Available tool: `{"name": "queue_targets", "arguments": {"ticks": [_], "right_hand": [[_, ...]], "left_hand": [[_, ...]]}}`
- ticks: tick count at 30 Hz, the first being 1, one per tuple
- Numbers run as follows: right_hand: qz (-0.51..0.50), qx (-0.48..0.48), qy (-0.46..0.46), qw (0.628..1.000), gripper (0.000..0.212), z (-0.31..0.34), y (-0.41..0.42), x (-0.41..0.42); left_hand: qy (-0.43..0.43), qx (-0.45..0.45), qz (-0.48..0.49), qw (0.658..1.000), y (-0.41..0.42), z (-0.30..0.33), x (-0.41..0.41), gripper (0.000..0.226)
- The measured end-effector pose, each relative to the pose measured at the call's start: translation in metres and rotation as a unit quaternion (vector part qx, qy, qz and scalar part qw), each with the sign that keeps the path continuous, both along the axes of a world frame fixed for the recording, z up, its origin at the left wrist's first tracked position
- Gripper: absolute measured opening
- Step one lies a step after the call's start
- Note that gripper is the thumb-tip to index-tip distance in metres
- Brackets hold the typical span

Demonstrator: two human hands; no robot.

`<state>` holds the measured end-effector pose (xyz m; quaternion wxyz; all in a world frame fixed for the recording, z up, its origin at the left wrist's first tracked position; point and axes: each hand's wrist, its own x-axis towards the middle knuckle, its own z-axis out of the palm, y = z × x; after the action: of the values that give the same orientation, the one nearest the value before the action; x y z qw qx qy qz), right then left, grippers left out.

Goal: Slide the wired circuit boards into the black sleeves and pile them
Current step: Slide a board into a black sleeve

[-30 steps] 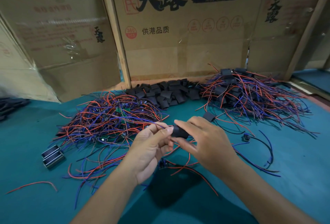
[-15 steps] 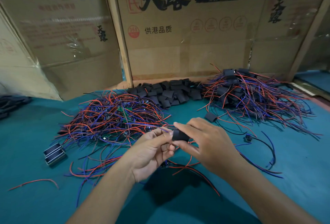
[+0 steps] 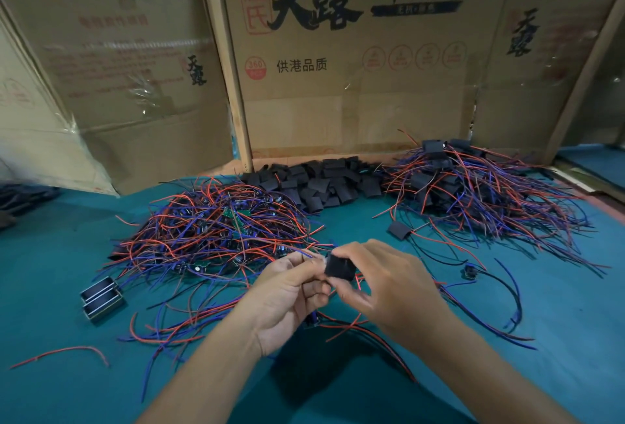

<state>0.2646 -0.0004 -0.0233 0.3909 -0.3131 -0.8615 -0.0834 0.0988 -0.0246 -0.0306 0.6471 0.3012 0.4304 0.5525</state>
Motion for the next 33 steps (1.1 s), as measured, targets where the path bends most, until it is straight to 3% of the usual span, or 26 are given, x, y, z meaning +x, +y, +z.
{"name": "queue_targets", "arguments": {"ticks": [8, 12, 16, 26, 30, 33], "right_hand": [[-0.035, 0.009, -0.027, 0.999, 0.026, -0.003, 0.000, -0.002], [-0.045, 0.017, -0.066, 0.997, 0.017, -0.003, 0.004, 0.001], [-0.043, -0.012, -0.060, 0.997, 0.023, -0.003, 0.008, 0.003], [-0.028, -0.075, -0.041, 0.996, 0.017, -0.003, 0.013, 0.008], [-0.034, -0.142, 0.019, 0.989, 0.018, 0.006, 0.031, 0.024], [-0.087, -0.112, 0.045, 0.989, 0.025, 0.023, 0.060, 0.042]], "left_hand": [[0.003, 0.015, 0.045, 0.999, 0.002, 0.000, -0.003, 0.006], [0.079, 0.054, 0.063, 0.993, 0.002, 0.000, -0.004, 0.021], [0.141, 0.113, 0.087, 0.980, 0.001, 0.001, -0.003, 0.007], [0.122, 0.146, 0.061, 0.980, 0.001, 0.000, -0.001, 0.010], [0.095, 0.142, 0.074, 0.983, 0.000, 0.005, -0.004, 0.021], [0.108, 0.150, 0.088, 0.979, 0.001, 0.005, -0.008, 0.018]]}}
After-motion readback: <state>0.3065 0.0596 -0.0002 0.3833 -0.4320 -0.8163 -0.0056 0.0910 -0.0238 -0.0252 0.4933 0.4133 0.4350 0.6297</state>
